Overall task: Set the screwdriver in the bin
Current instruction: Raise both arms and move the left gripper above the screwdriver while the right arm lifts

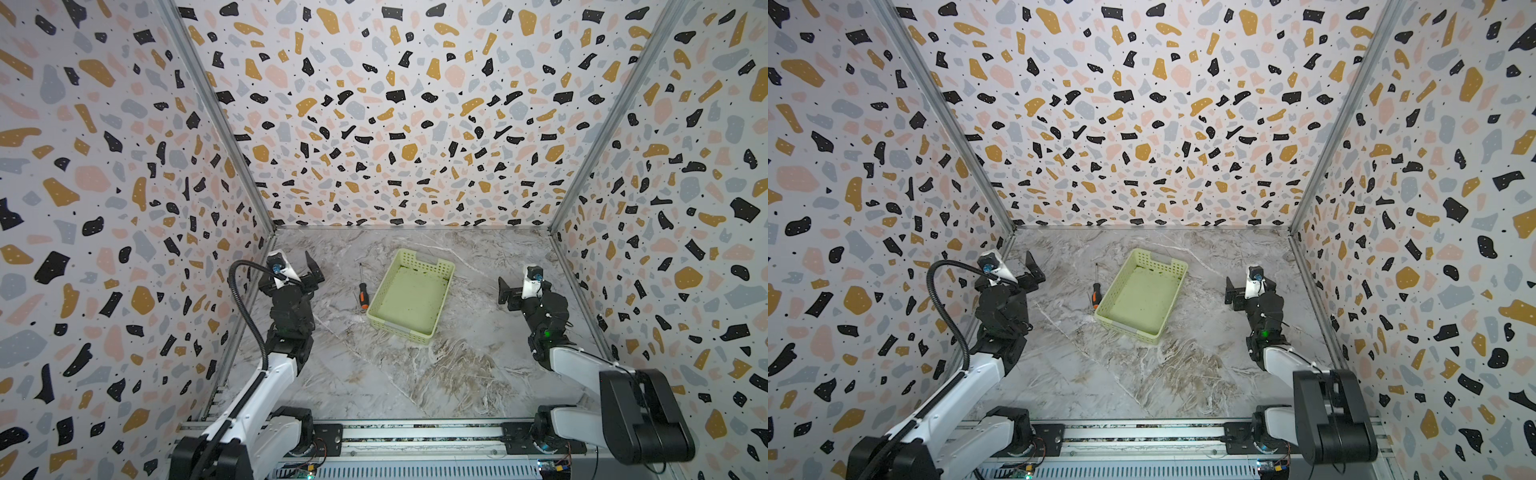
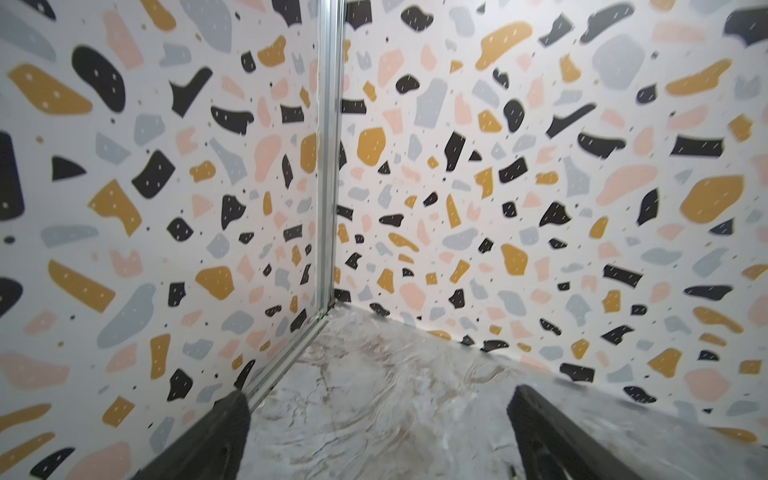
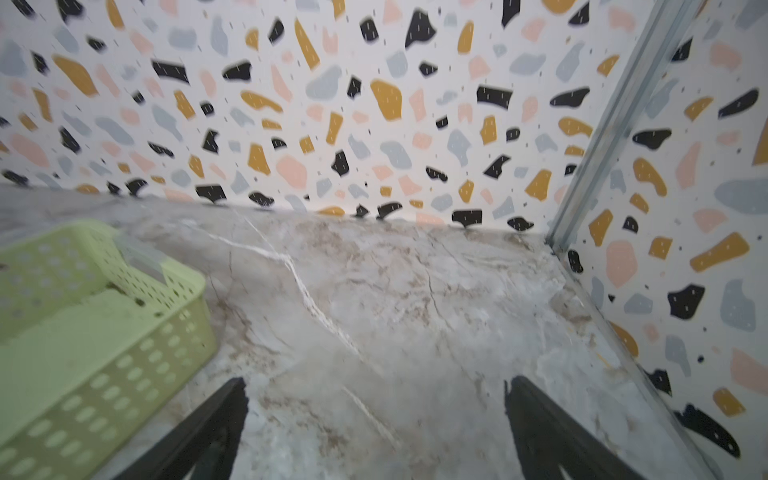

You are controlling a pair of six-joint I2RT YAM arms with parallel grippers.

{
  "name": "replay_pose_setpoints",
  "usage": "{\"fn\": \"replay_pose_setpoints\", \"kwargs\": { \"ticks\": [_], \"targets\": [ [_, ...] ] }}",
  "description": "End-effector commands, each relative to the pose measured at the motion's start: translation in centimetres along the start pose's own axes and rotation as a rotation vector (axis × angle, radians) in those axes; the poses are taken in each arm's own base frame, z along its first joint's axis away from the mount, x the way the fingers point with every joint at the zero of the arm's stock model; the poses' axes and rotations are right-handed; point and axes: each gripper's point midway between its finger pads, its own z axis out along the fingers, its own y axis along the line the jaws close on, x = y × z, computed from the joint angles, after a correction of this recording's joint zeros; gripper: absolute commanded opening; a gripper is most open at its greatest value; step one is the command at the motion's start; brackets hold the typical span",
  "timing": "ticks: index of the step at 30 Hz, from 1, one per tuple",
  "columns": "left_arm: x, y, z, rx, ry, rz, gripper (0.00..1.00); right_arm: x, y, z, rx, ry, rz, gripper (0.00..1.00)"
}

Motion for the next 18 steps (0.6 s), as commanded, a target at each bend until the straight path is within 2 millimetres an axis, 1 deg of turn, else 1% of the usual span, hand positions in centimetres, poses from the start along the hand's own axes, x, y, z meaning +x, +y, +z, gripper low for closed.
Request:
{"fn": "replay_pose_setpoints", "kwargs": {
  "ticks": [1, 3, 4, 6, 8, 10, 11, 12, 13, 15, 16, 18],
  "targets": [
    [-0.1, -1.3, 0.6, 0.05, 0.117, -0.015, 1.0, -3.3, 1.1, -0.1, -0.06, 0.019, 0.108, 0.99],
    [-0.4, -2.1, 1.0, 0.076, 0.151, -0.019, 1.0, -5.3, 0.9, 0.3, -0.036, 0.06, 0.162, 0.99],
    [-0.7, -2.3, 1.2, 0.078, 0.152, -0.036, 1.0, -5.9, 0.6, 0.7, -0.013, 0.093, 0.189, 0.99],
    [0.2, -2.0, 1.4, 0.05, 0.195, -0.053, 1.0, -6.6, 0.3, 1.2, 0.013, 0.15, 0.207, 0.99],
    [0.6, -2.1, 1.7, 0.047, 0.238, -0.045, 0.99, -7.3, 0.3, 1.5, 0.011, 0.179, 0.211, 0.99],
    [1.3, -3.0, 2.1, 0.08, 0.287, -0.035, 0.99, -7.4, 0.0, 1.6, 0.016, 0.176, 0.237, 0.99],
    [1.8, -3.5, 2.4, 0.094, 0.314, -0.032, 1.0, -7.2, -0.4, 1.7, 0.035, 0.169, 0.267, 0.99],
    [2.4, -4.1, 2.7, 0.117, 0.347, -0.029, 1.0, -6.3, -0.6, 1.7, 0.044, 0.172, 0.315, 0.99],
    [3.2, -4.6, 3.1, 0.136, 0.383, -0.029, 1.0, -5.9, 0.0, 1.8, -0.018, 0.177, 0.328, 0.99],
    [4.7, -5.8, 3.6, 0.176, 0.45, -0.04, 1.0, -5.6, 1.5, 1.8, -0.122, 0.204, 0.324, 0.99],
    [5.5, -6.4, 3.8, 0.198, 0.487, -0.043, 0.99, -5.5, 2.1, 1.8, -0.134, 0.219, 0.31, 0.99],
    [7.2, -7.2, 4.3, 0.216, 0.564, -0.047, 1.0, -5.6, 3.3, 1.7, -0.093, 0.23, 0.221, 0.99]
  ]
}}
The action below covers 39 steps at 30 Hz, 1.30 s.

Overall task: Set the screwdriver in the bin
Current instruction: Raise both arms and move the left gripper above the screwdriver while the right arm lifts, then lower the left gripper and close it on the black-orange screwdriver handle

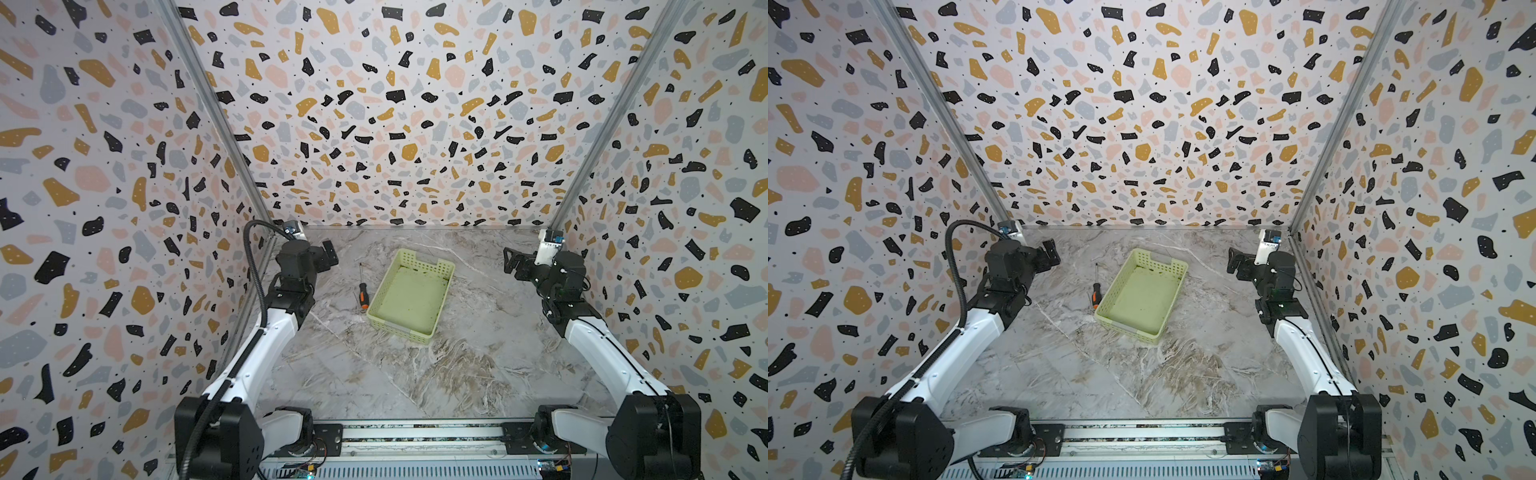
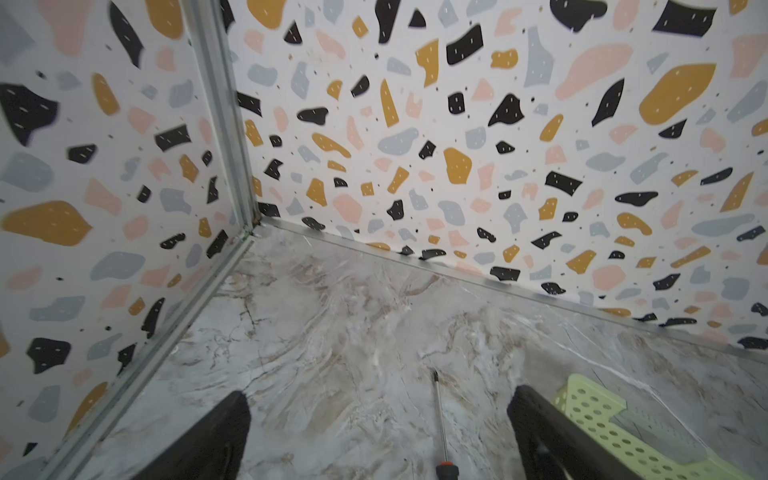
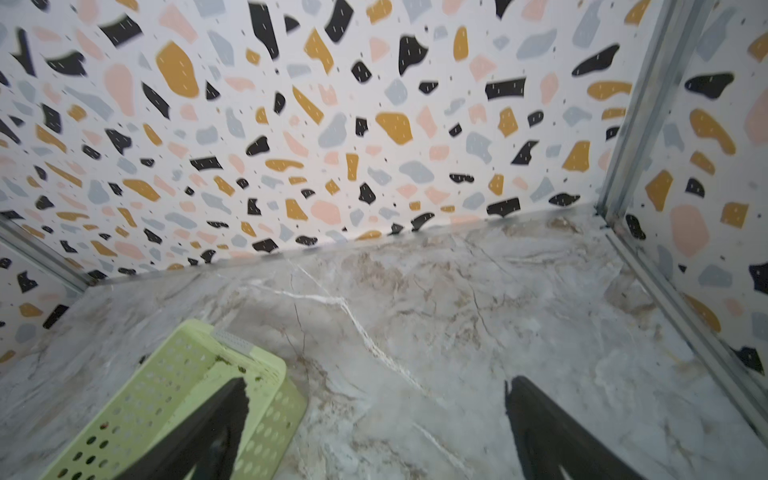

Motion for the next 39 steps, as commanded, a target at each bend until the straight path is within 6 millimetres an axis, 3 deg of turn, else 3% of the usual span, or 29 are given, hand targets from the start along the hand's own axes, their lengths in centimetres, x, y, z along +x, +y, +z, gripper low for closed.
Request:
{"fn": "replay_pose_setpoints", "kwargs": {
  "ticks": [1, 5, 8, 15, 21, 24, 29, 39],
  "targets": [
    [2.1, -1.7, 1.5, 0.082, 0.145, -0.02, 1.0, 0.5, 2.9, -0.5, -0.001, 0.032, -0.089, 0.99],
    [3.9, -2.6, 2.9, 0.096, 0.229, -0.082, 1.0, 2.1, 5.3, -0.4, 0.001, 0.125, -0.137, 0.99],
    [6.6, -3.0, 3.9, 0.069, 0.318, -0.106, 1.0, 3.7, 6.4, -0.5, 0.002, 0.21, -0.164, 0.99],
    [12.4, -5.7, 4.6, 0.011, 0.426, -0.006, 0.99, 4.5, 6.7, -1.8, -0.013, 0.225, -0.154, 0.99],
    [16.2, -6.1, 5.0, -0.029, 0.499, -0.001, 0.99, 5.2, 6.5, -2.4, -0.017, 0.252, -0.158, 0.99],
    [17.6, -5.9, 5.2, -0.035, 0.531, -0.008, 0.96, 5.6, 6.3, -2.7, -0.016, 0.252, -0.161, 0.99],
    [18.9, -5.0, 5.6, -0.085, 0.547, -0.003, 0.82, 5.4, 6.3, -3.0, -0.02, 0.227, -0.155, 0.99],
    [22.6, -5.2, 6.4, -0.057, 0.642, 0.018, 0.79, 5.7, 5.6, -3.2, -0.004, 0.216, -0.152, 0.99]
  ]
}}
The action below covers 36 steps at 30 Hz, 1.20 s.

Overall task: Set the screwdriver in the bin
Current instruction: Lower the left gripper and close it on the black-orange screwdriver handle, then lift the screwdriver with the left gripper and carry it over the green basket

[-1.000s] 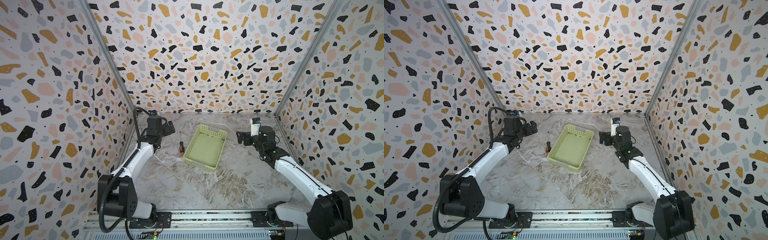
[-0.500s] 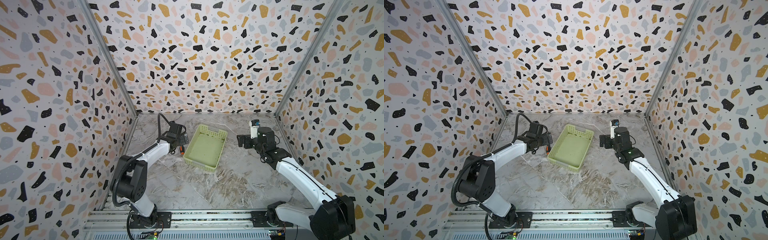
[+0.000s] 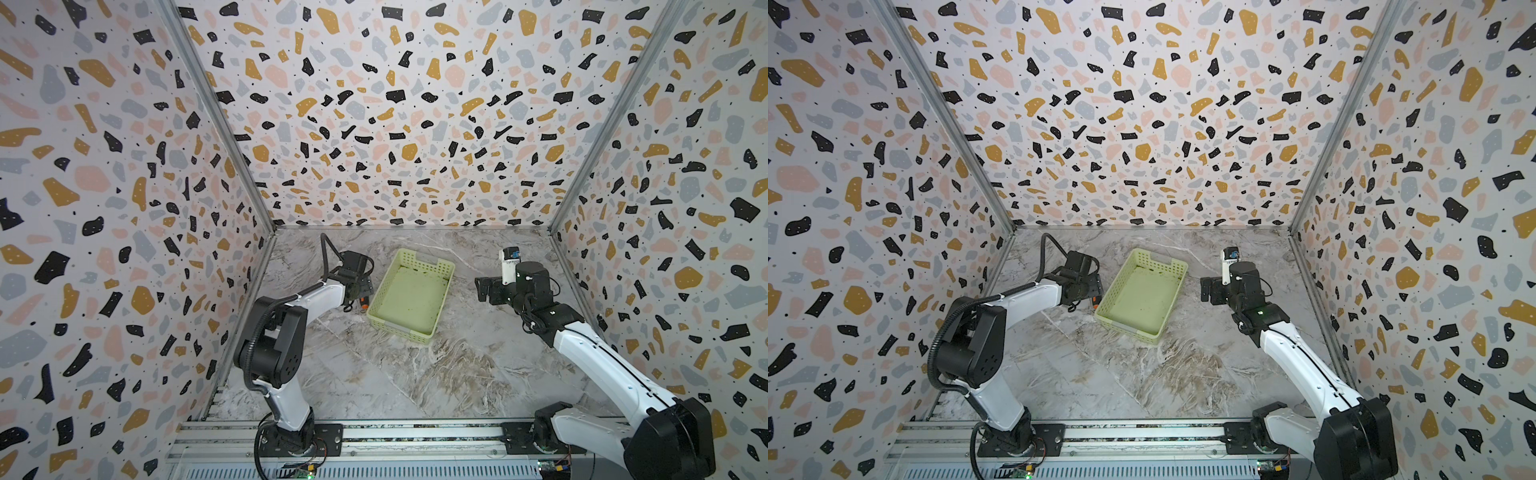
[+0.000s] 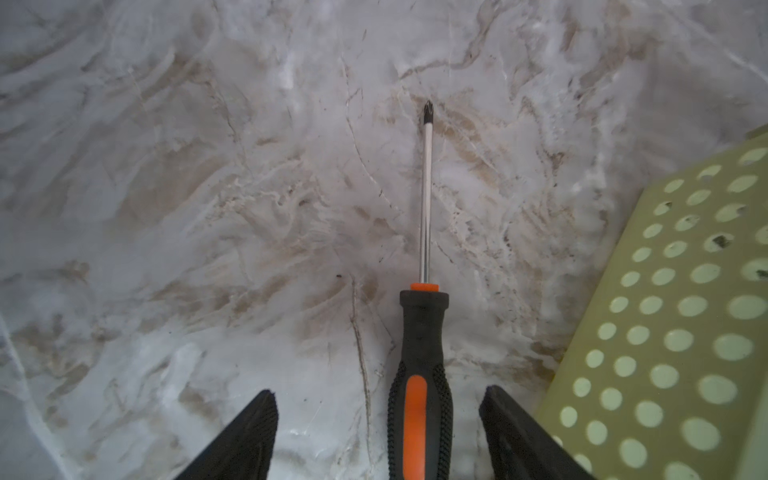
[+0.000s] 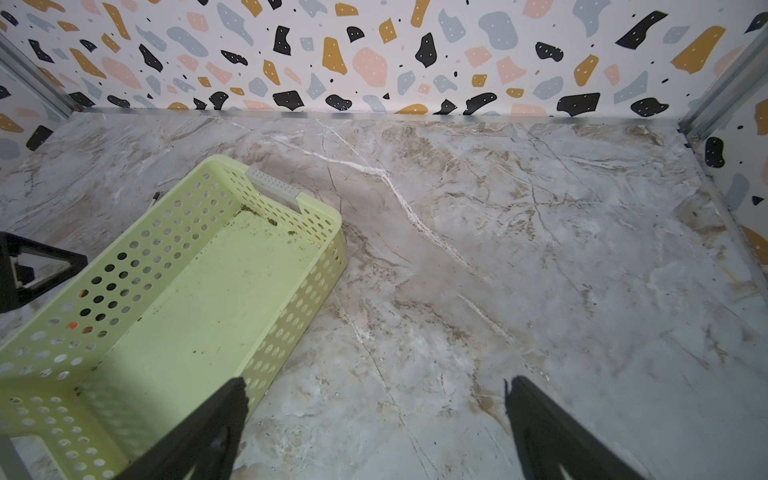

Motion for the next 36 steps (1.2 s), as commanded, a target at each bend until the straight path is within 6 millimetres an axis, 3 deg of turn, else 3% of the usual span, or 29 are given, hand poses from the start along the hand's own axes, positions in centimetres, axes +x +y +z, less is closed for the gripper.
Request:
{"fn": "replay_pose_setpoints", "kwargs": {
  "ticks": [1, 6, 14, 24, 30, 36],
  "targets": [
    [1.0, -0.1, 0.8, 0.014, 0.03, 0.012, 0.79, -1.1, -0.4, -1.0, 0.012, -0.048, 0.006, 0.99],
    [2.0, -0.4, 2.0, 0.03, 0.057, 0.022, 0.78, -0.9, -0.5, -0.7, 0.006, -0.043, 0.023, 0.99],
    [2.5, 0.0, 3.0, 0.0, 0.074, 0.051, 0.65, -0.4, -0.8, -0.5, 0.012, -0.034, 0.035, 1.0],
    [2.9, 0.6, 3.3, -0.031, 0.08, 0.065, 0.37, -0.2, -0.9, -0.4, 0.007, -0.031, 0.041, 1.0],
    [1.8, 0.4, 2.5, -0.03, 0.065, 0.089, 0.31, -0.2, -1.0, -0.6, 0.009, -0.034, 0.042, 1.0],
    [-0.6, 0.3, 0.5, -0.049, 0.018, 0.12, 0.15, -0.3, -1.1, -0.9, 0.012, -0.037, 0.04, 1.0]
  ]
}}
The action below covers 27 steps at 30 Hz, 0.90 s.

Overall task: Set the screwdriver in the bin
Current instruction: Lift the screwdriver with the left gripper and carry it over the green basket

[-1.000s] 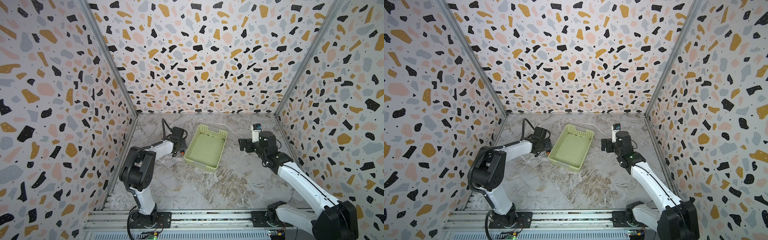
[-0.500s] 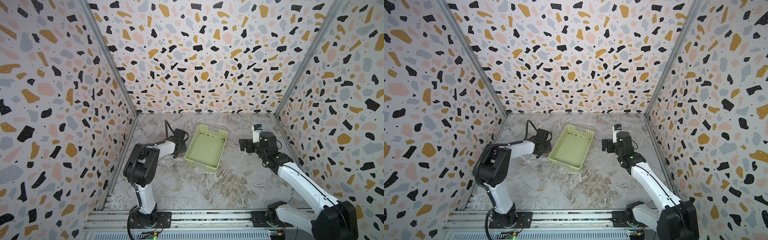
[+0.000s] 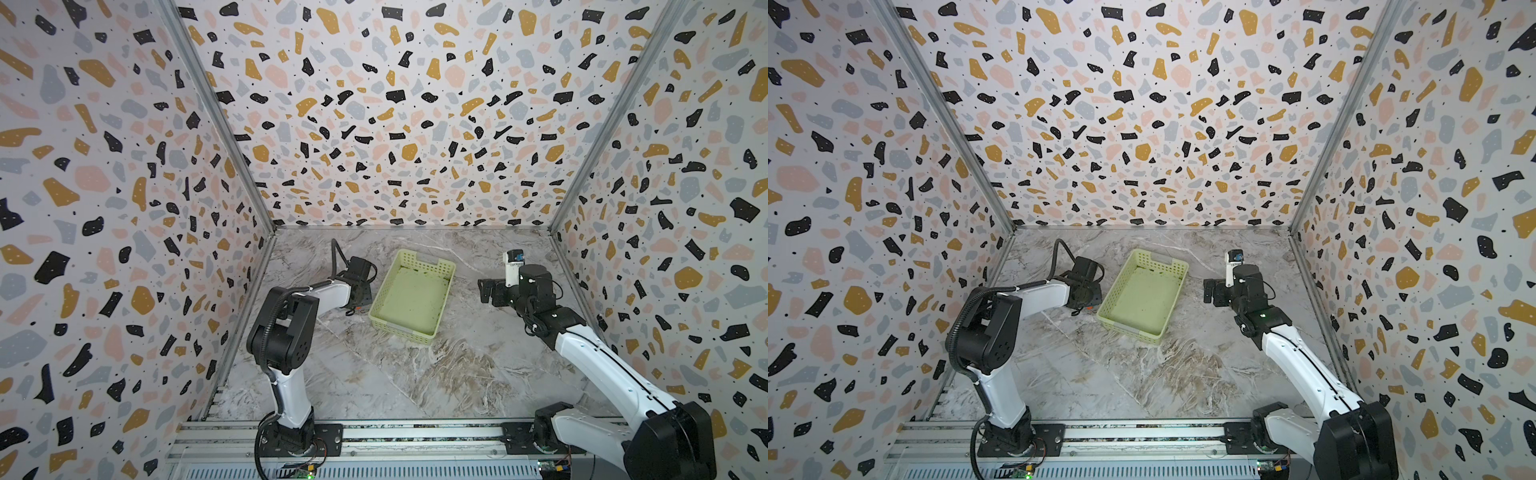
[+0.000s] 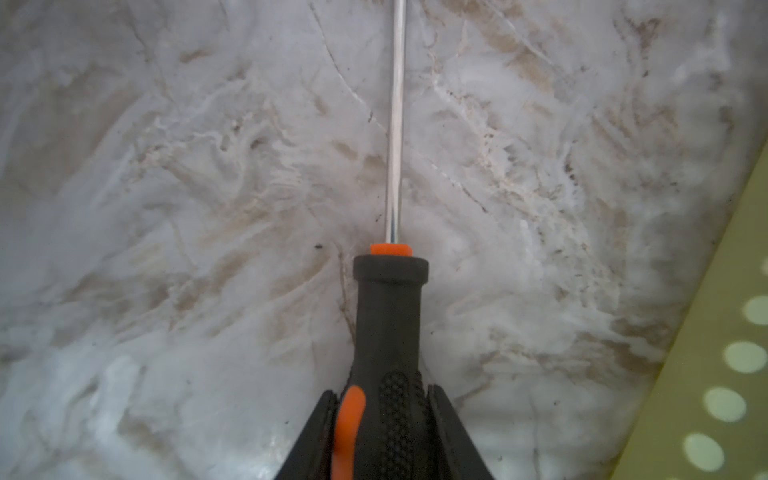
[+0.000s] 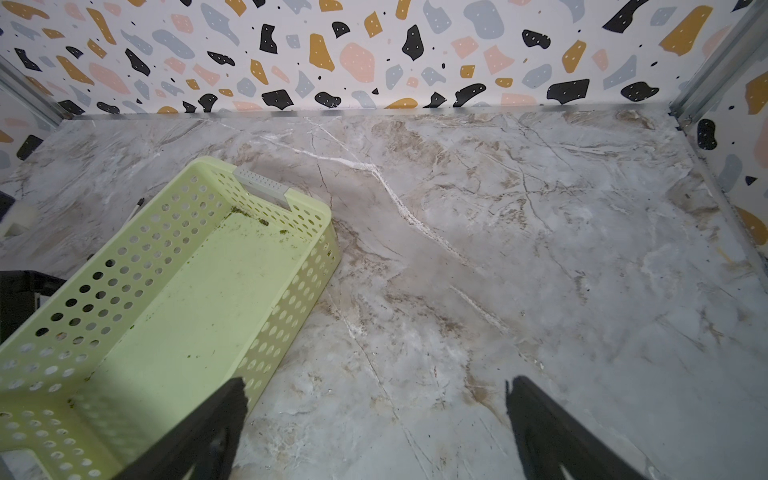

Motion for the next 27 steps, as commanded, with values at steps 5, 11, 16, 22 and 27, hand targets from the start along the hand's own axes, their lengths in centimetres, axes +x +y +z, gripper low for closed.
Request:
{"fn": "replay_pose_setpoints", "kwargs": {
  "ticks": [5, 11, 16, 22, 27],
  "targets": [
    [-5.1, 0.4, -5.9, -0.016, -0.147, 0.012, 0.13, -0.7, -0.3, -0.9, 0.0, -0.03, 0.011, 1.0],
    [-8.2, -0.9, -11.4, 0.048, -0.258, 0.004, 0.13, -0.5, -0.2, -0.7, -0.008, -0.028, 0.02, 1.0],
    [-10.0, -5.6, -17.1, 0.127, -0.4, 0.056, 0.15, -0.6, 0.1, -0.4, -0.019, -0.021, 0.021, 1.0],
    [-7.5, -12.0, -16.4, 0.253, -0.375, 0.112, 0.15, -0.9, 0.2, -0.4, -0.027, -0.02, 0.031, 1.0],
    [-4.7, -14.5, -13.5, 0.285, -0.298, 0.151, 0.15, -0.7, -0.2, -0.8, -0.007, -0.01, 0.022, 1.0]
  ]
}}
